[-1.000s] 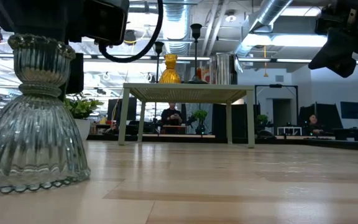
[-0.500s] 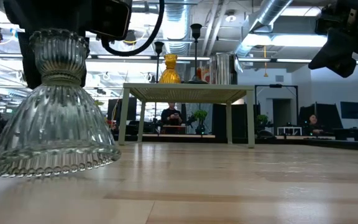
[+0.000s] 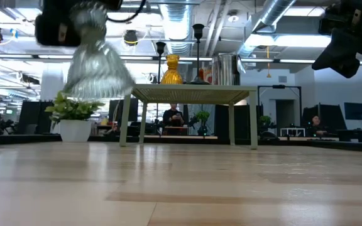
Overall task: Pick & Place candle stick holders
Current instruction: Put the green glass candle holder on the shelf
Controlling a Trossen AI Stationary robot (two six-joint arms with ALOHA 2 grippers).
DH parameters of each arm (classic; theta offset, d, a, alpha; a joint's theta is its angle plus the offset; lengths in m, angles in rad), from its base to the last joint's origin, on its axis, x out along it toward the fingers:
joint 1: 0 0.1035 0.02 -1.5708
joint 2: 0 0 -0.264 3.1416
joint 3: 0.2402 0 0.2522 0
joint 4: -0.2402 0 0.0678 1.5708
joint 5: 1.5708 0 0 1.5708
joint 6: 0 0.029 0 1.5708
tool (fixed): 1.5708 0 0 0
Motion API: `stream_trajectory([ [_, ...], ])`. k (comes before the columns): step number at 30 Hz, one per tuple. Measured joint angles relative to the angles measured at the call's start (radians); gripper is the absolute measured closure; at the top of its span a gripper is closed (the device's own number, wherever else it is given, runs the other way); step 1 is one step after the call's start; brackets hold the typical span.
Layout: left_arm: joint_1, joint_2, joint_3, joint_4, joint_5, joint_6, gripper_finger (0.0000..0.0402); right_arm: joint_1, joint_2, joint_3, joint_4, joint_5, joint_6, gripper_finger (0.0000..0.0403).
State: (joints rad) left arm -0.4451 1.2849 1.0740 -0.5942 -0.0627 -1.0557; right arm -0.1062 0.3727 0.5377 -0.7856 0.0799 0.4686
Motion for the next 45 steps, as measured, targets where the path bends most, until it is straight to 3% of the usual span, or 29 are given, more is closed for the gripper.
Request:
stream_trajectory([
  [5,0.068,-0.096,0.079,-0.077,-0.051,0.000,0.0371,0.000,0.000,0.000,0.000,0.004,0.001,0.0403],
  [10,0.163,-0.144,0.159,-0.265,-0.051,0.037,0.0371,0.000,0.000,0.000,0.000,0.011,0.001,0.0403],
  [14,0.248,-0.150,0.246,-0.404,-0.049,0.125,0.0371,0.000,0.000,0.000,0.000,0.040,0.003,0.0403],
  [23,0.502,-0.136,0.465,-0.455,-0.022,0.368,0.0371,0.000,0.000,0.000,0.001,0.079,0.003,0.0403],
  [29,0.695,-0.050,0.560,-0.597,-0.022,0.443,0.0371,0.000,0.000,0.000,0.000,0.079,-0.005,0.0403],
  [33,0.784,0.050,0.598,-0.600,0.063,0.482,0.0371,0.000,0.000,0.000,0.000,0.079,-0.005,0.0403],
  [39,0.827,0.193,0.673,-0.634,0.101,0.547,0.0371,0.000,0.000,0.000,0.000,0.079,-0.008,0.0403],
  [45,0.826,0.218,0.756,-0.694,0.090,0.539,0.0371,0.000,0.000,0.000,0.000,0.076,-0.007,0.0403],
])
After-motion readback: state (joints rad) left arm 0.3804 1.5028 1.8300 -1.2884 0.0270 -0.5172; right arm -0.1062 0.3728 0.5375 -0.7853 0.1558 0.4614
